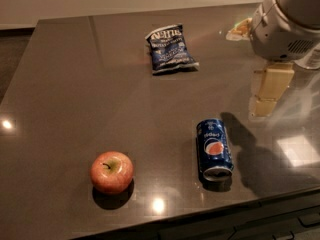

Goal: Place pepsi can upright

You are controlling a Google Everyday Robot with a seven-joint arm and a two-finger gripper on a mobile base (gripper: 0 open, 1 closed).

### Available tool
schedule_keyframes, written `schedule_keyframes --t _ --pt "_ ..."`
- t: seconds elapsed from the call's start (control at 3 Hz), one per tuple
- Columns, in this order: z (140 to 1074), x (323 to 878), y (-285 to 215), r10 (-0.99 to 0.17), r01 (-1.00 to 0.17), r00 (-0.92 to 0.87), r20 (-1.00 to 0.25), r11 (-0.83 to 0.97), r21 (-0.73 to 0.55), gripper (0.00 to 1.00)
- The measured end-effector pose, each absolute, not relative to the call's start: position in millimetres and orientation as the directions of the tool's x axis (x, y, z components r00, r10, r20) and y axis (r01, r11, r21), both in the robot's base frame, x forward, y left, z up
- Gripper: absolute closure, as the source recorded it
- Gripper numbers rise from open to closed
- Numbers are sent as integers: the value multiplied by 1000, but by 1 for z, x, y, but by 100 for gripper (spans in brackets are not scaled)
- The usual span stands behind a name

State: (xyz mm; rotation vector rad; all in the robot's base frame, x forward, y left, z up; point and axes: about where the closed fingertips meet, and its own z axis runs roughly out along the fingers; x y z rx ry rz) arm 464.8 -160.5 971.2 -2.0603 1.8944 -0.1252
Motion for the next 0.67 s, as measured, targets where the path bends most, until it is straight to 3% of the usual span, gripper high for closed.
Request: schedule_keyframes --t 0.67 --pt "955 458 -141 -863 -871 469 -189 -416 -261 0"
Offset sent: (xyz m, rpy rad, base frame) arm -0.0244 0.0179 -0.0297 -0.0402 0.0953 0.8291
